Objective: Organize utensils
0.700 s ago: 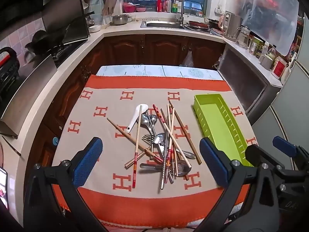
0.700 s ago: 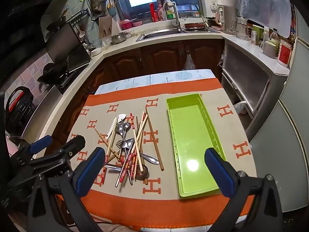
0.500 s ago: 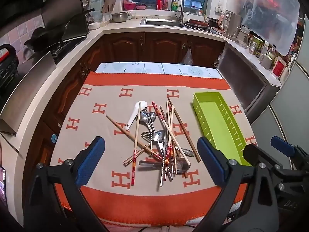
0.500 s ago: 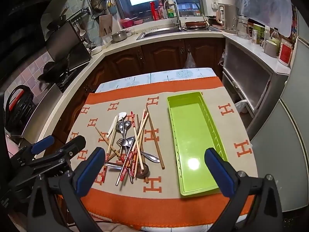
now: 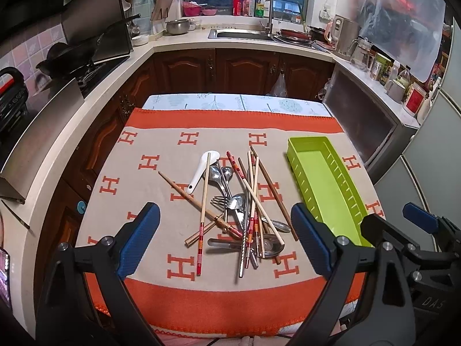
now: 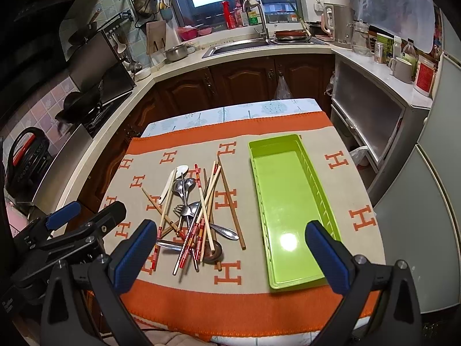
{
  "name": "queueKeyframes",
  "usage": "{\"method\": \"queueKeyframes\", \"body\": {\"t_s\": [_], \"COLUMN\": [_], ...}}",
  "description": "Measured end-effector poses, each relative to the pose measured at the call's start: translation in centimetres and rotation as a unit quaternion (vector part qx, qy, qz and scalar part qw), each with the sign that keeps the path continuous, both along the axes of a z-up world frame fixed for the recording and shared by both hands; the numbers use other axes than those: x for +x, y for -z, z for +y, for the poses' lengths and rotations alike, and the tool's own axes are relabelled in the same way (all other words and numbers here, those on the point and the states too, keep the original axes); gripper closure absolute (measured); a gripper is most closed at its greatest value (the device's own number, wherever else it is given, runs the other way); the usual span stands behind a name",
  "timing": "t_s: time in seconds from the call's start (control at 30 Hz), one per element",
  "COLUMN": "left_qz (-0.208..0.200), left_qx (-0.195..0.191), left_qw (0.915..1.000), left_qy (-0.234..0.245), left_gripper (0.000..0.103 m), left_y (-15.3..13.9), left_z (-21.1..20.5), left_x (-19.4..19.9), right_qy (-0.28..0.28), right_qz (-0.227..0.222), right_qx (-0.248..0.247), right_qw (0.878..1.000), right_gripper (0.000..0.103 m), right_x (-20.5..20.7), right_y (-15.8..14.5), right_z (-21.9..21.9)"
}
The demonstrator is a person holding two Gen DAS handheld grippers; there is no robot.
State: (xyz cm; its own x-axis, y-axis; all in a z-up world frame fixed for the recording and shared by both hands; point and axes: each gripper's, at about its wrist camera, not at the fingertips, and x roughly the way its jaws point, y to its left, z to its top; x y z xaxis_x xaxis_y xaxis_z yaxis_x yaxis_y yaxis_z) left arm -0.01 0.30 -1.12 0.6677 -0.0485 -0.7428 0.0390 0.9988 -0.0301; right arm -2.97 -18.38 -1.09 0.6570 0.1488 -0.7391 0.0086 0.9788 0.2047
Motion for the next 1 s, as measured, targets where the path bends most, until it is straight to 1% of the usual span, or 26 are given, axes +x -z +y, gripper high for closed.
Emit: {"method": "queueKeyframes", "body": {"t_s": [0.6,0.93,1.0], "left_qz": [-0.001,0.001,0.002], "left_qx": [0.008,0.007,0.012], "left_qw": [1.0,1.0,0.9999], "left_qy": [-0.001,0.002,0.004], "left_gripper": [0.012,0.012,0.012], "left_y": [0.04,0.29,0.37], "left_z": [-0.03,0.12,-0.02], "left_x": [-0.04,-0.44,-0.62], "right_qy": [0.001,0.001,0.001], "right_qz": [0.003,0.002,0.002], "right_qx": [0.002,0.001,0.0], "right_qw": [1.0,1.0,1.0], "right_gripper": [0.0,0.003,0.004], "right_x": [-0.36,-0.64,-0.92], "right_y": [0.21,0.25,0.23], "right_z": [-0.09,0.14,0.23]}}
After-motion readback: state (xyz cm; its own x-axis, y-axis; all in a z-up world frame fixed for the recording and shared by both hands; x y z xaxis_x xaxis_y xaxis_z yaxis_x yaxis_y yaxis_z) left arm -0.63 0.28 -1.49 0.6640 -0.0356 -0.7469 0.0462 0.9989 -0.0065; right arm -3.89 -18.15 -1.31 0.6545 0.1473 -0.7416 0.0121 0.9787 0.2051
